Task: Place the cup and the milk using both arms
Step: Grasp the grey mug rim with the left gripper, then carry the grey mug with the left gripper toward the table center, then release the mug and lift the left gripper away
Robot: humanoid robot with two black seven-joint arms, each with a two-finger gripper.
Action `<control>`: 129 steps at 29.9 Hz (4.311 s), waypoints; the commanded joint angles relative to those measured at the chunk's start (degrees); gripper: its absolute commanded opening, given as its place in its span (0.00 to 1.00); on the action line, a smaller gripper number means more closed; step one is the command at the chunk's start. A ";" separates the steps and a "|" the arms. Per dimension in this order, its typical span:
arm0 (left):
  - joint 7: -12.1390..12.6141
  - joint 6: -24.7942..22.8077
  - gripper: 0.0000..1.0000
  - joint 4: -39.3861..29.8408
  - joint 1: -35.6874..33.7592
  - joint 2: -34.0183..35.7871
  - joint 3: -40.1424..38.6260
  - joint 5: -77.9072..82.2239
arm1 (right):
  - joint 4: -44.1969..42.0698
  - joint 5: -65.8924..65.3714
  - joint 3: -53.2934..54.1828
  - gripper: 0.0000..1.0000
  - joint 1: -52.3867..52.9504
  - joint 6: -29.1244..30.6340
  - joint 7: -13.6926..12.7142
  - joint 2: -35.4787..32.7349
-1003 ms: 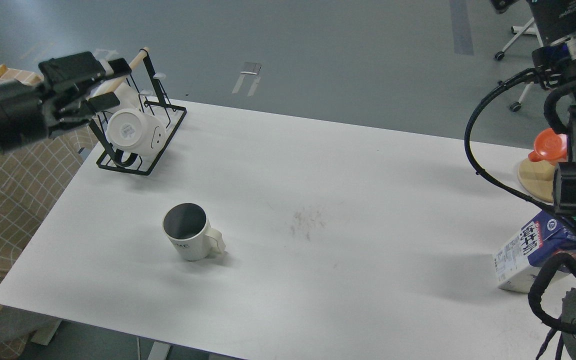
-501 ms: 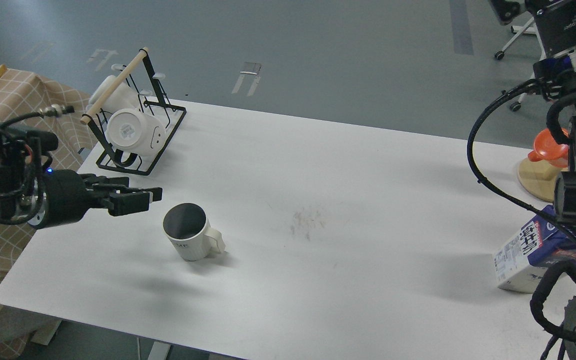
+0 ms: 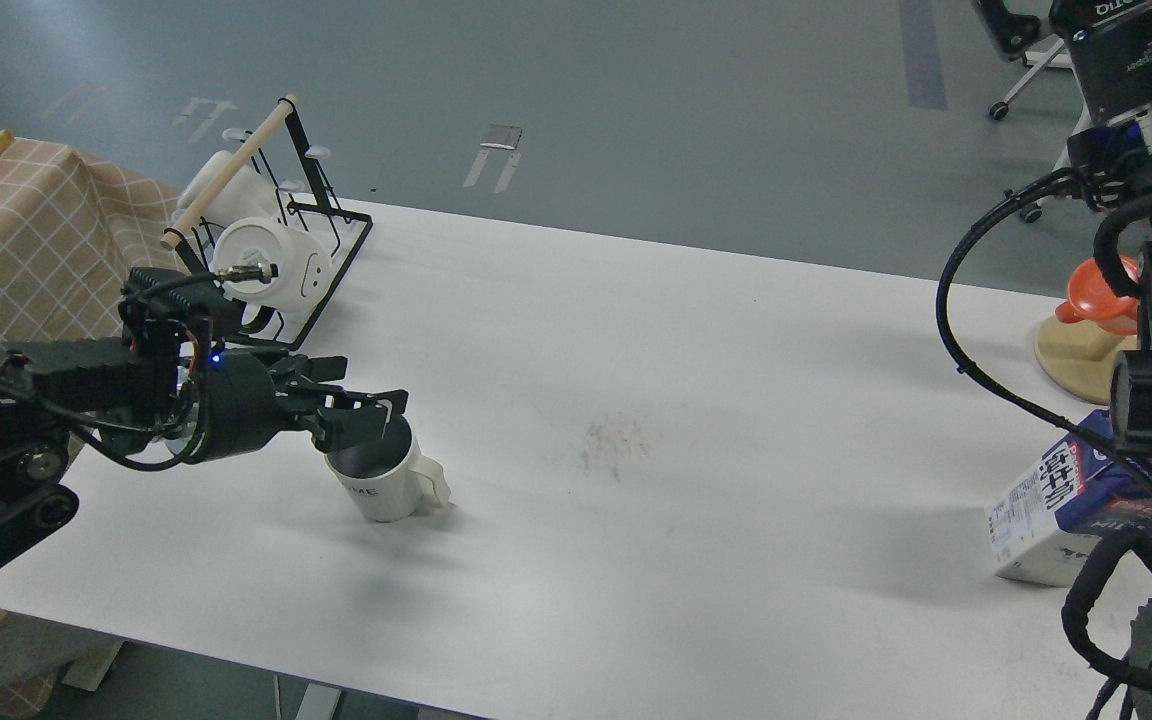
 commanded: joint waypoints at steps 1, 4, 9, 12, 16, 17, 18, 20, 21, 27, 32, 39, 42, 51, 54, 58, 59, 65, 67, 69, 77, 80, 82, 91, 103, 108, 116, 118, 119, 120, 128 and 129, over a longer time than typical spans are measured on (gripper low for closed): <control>-0.73 0.01 0.80 4.96 -4.68 -0.25 4.64 0.36 | 0.02 -0.01 0.64 1.00 -0.18 0.00 0.02 -0.02; -1.69 0.01 0.76 6.02 -5.58 -0.17 6.14 0.27 | 0.02 0.00 0.82 1.00 -0.26 0.00 0.02 -0.10; -2.05 0.01 0.70 7.34 -5.40 -0.08 7.29 0.36 | 0.02 0.08 1.08 1.00 -0.35 0.00 0.02 -0.02; -2.92 0.01 0.70 7.34 -5.40 0.45 7.91 0.27 | 0.02 0.08 1.08 1.00 -0.35 0.00 0.02 -0.02; -3.37 0.01 0.68 7.34 -4.61 0.54 8.08 0.27 | 0.10 0.17 1.08 1.00 -0.35 0.00 0.02 0.07; -3.37 0.01 0.68 7.34 -4.52 0.54 8.08 0.27 | 0.11 0.17 1.08 1.00 -0.35 0.00 0.02 0.16; -3.37 0.01 0.65 7.43 -4.35 0.45 8.08 0.27 | 0.11 0.17 1.08 1.00 -0.35 0.00 0.02 0.16; -3.37 0.01 0.49 7.43 -4.26 0.19 8.08 0.27 | 0.11 0.17 1.00 1.00 -0.35 0.00 0.02 0.16; -3.28 0.01 0.44 7.43 -4.26 0.01 8.08 0.27 | 0.11 0.17 1.00 1.00 -0.35 0.00 0.02 0.16; -3.28 0.01 0.00 7.43 -3.56 -0.08 8.96 0.10 | 0.19 0.26 1.08 1.00 -1.05 0.00 0.02 0.07; -3.19 0.01 0.00 7.34 -3.47 0.01 10.10 0.18 | 0.46 0.26 1.08 1.00 -1.67 0.00 0.02 -0.02; -3.37 0.01 0.00 7.08 -7.41 -0.08 9.93 -0.34 | 0.46 0.26 1.35 1.00 -1.93 0.00 0.02 -0.02; -3.28 0.01 0.00 6.99 -9.79 -0.25 9.93 -0.43 | 0.46 0.26 1.61 1.00 -2.11 0.00 0.02 -0.02; -0.21 0.01 0.00 6.90 -15.07 -9.21 10.37 0.27 | 0.46 0.26 2.58 1.00 -3.43 0.00 0.02 -0.81; 2.43 0.01 0.00 7.60 -17.26 -14.04 11.86 0.36 | 0.46 0.26 3.45 1.00 -3.96 0.00 0.02 -1.07; 3.40 0.01 0.00 11.55 -22.96 -21.24 18.17 0.36 | 0.46 0.35 3.90 1.00 -4.48 0.00 0.02 -2.12; 3.49 0.01 0.00 13.13 -24.63 -23.43 20.10 0.27 | 0.46 0.35 3.98 1.00 -4.83 0.00 0.02 -2.12; 4.63 0.01 0.00 19.19 -27.46 -30.47 25.13 0.36 | 0.54 0.35 4.69 1.00 -5.54 0.00 0.02 -2.12; 4.72 0.01 0.00 20.69 -27.81 -31.62 25.74 0.36 | 0.55 0.35 4.95 1.00 -5.80 0.00 0.02 -2.12; 4.72 0.01 0.00 22.45 -28.16 -33.03 26.62 0.36 | 0.63 0.35 4.95 1.00 -6.24 0.00 0.02 -2.12; 5.77 0.01 0.00 23.86 -28.17 -36.90 27.15 0.36 | 0.63 0.35 5.04 1.00 -6.59 0.00 0.02 -2.12; 5.95 0.01 0.00 25.09 -28.17 -37.52 27.33 0.45 | 0.72 0.35 5.04 1.00 -6.59 0.00 0.02 -2.12; 6.65 0.01 0.13 26.58 -28.25 -37.69 28.38 0.27 | 0.72 0.35 5.48 1.00 -6.94 0.00 0.02 -2.21; 9.73 0.01 0.69 26.94 -28.52 -37.96 27.59 -0.78 | 0.81 0.35 5.83 1.00 -7.74 0.00 0.02 -2.21; 9.55 0.01 0.90 26.50 -40.38 -32.26 20.06 -23.52 | 1.86 0.43 6.53 1.00 -8.53 0.00 -0.59 -4.84; 9.11 0.01 0.94 27.38 -39.42 -28.03 8.81 -35.91 | 2.04 0.70 5.48 1.00 -9.93 0.00 -2.70 -9.24; 9.20 3.21 0.98 31.33 -28.17 -26.97 -13.88 -78.78 | 7.21 9.90 6.36 1.00 -19.67 0.00 -2.88 -16.88; 9.03 4.45 0.98 32.04 -27.64 -26.89 -14.85 -81.89 | 8.54 12.64 6.36 1.00 -22.14 0.00 -2.88 -17.94; 8.85 5.58 0.98 32.82 -27.29 -26.80 -15.21 -83.91 | 10.20 15.00 6.62 1.00 -24.76 0.00 -2.88 -18.47; 8.76 6.12 0.98 33.09 -27.11 -26.62 -15.64 -84.54 | 11.08 15.98 6.88 1.00 -26.00 0.00 -2.88 -18.73; 7.88 11.57 0.98 39.15 -25.00 -27.32 -26.90 -87.79 | 21.72 35.40 15.85 1.00 -47.36 0.00 -2.88 -18.21; 7.97 12.79 0.98 39.59 -24.57 -27.50 -26.90 -88.40 | 21.81 36.55 16.11 1.00 -49.90 0.00 -2.79 -18.12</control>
